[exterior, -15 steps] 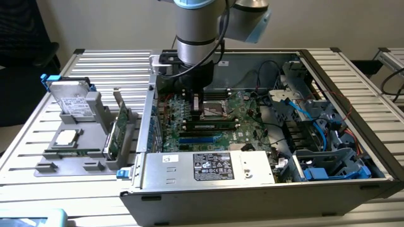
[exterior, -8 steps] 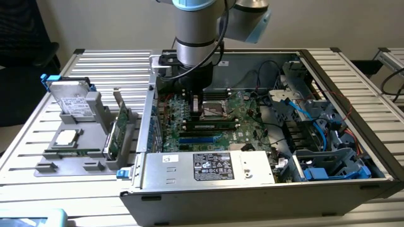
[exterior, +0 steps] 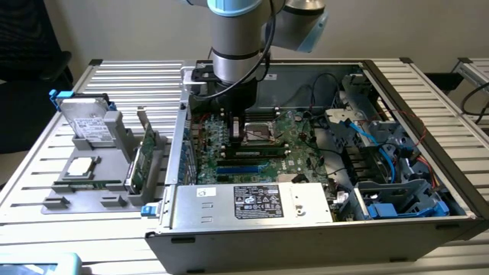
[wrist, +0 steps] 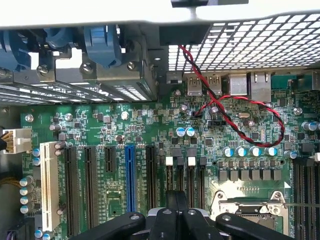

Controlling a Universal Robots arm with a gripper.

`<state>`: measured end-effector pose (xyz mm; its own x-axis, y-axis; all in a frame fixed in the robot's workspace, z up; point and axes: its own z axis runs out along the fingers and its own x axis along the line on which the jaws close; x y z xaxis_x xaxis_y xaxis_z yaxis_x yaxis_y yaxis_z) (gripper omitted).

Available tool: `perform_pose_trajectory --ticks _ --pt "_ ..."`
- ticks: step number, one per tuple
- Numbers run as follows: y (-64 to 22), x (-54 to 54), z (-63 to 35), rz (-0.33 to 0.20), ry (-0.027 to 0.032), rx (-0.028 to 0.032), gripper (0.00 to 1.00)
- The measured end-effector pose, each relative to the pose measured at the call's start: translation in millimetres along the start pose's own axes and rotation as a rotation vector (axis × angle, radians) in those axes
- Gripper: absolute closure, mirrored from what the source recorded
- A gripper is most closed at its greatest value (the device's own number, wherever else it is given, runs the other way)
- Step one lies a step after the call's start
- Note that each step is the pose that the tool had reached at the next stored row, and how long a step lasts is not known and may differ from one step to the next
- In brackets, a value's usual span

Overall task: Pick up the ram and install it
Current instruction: 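Press down the ram until it locks into place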

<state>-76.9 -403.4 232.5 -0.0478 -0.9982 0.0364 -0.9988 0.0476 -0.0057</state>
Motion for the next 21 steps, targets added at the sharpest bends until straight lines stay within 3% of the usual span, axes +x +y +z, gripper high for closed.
perform_pose_trajectory --ticks 16,18,21 --pt "0.7 0.0 7.5 0.000 0.0006 0.0011 0.89" --pt "0.4 -0.3 4.6 0.000 -0.0019 0.0029 0.89" --pt "-0.3 0.2 -1.6 0.000 -0.0001 0.0015 0.89"
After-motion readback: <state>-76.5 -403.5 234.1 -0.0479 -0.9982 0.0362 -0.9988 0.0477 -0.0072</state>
